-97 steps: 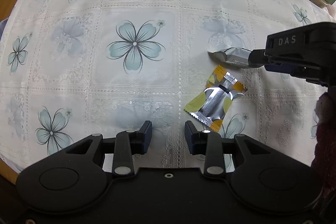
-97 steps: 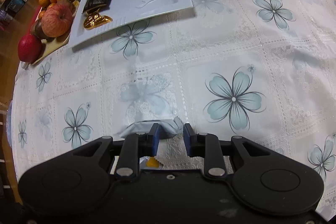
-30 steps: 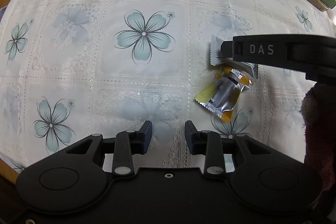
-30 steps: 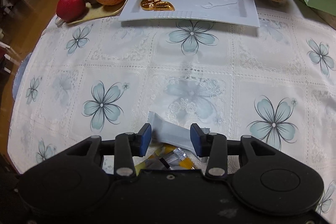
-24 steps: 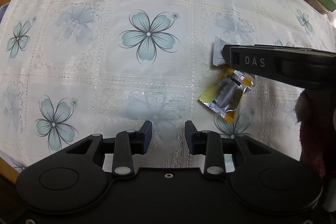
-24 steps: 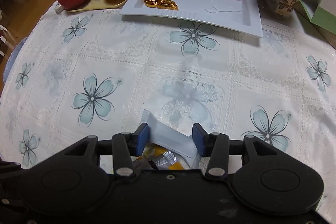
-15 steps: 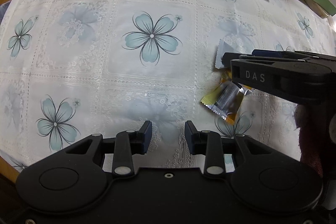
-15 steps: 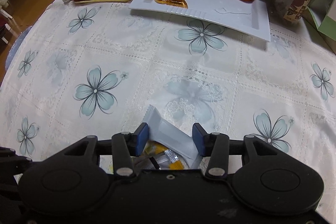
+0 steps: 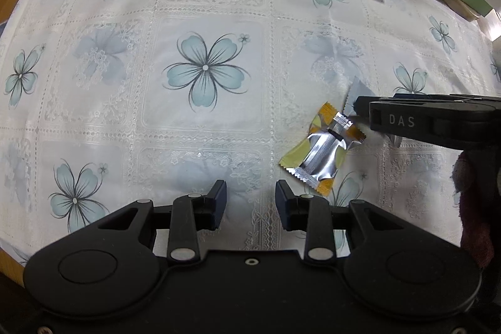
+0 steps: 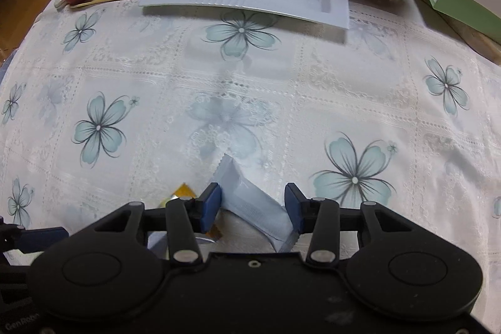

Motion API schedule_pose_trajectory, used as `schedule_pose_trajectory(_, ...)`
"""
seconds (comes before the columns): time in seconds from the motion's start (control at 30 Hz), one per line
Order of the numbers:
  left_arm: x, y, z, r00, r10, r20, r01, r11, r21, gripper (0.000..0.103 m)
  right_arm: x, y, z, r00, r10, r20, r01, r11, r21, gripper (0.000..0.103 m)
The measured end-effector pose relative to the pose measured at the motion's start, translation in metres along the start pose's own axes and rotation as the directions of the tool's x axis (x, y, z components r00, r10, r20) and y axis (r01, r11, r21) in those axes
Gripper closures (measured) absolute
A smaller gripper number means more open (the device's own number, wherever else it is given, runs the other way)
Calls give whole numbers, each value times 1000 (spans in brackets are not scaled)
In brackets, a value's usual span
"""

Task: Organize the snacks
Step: 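Close the left tool on the silver-yellow candy while the right tool grips the grey wafer bar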

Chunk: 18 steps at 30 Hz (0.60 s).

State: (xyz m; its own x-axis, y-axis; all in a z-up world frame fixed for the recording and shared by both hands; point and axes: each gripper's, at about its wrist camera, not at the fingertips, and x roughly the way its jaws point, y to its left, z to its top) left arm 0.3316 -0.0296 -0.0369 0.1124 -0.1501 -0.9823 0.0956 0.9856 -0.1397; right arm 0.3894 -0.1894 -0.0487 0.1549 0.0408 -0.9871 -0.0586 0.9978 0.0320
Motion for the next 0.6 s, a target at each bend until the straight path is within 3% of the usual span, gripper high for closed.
schedule_pose_trajectory(0.3,0,-41,5,994,9,113,-30,983,181,60,-3,-41,-17,998,23,-53,-16,991,131,58)
schedule_pose_trajectory(0.6,17,-66,7,994,10,108,-38,964,264,56,-14,-67,-30,993,101,-64,-82,964,253,56)
